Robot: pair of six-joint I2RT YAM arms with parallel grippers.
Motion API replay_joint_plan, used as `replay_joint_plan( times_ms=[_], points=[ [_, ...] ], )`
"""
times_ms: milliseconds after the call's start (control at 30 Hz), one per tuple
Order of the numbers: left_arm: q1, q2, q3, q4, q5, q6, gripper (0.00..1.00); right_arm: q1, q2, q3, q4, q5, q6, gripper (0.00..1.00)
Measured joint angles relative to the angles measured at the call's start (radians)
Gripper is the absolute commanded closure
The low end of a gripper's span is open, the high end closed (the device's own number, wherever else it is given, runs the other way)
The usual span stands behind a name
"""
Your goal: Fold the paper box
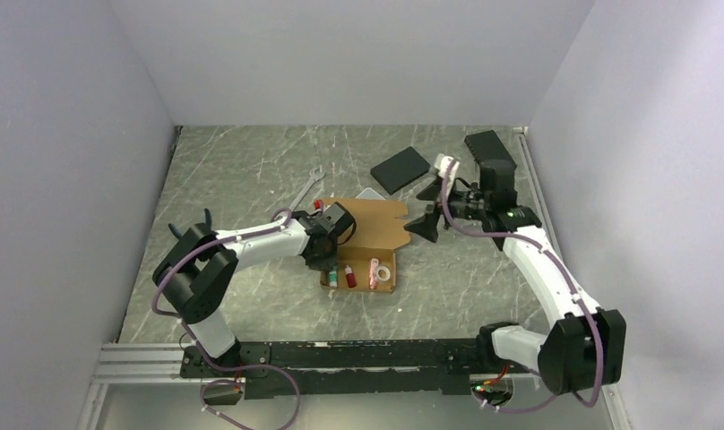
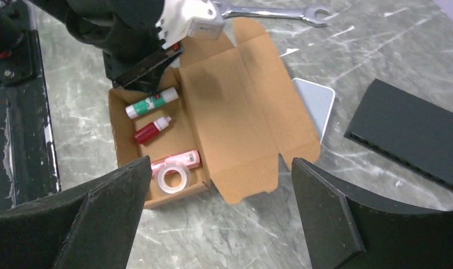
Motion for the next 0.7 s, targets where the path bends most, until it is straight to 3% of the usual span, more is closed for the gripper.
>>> replay_joint_plan(
  times_ms=[100,233,467,700],
  points=[
    [-0.001,0.016,0.0,0.015,0.0,-0.004,0.75,-0.085,-0.03,-0.116,0.161,-0.069,0.119,0.0],
    [-0.002,0.018,-0.001,0.028,0.0,-0.008,0.71,-0.123,0.071,-0.153,0.269,-0.125,0.27,0.01],
    [-0.002,-0.026,-0.017,0.04,0.0,-0.02,0.63,-0.121,0.134,-0.18,0.408,-0.064,0.445,0.05],
    [-0.003,-0.097,-0.027,0.039,0.0,-0.022,0.6,-0.121,0.193,-0.18,0.44,-0.001,0.499,0.07]
  ],
)
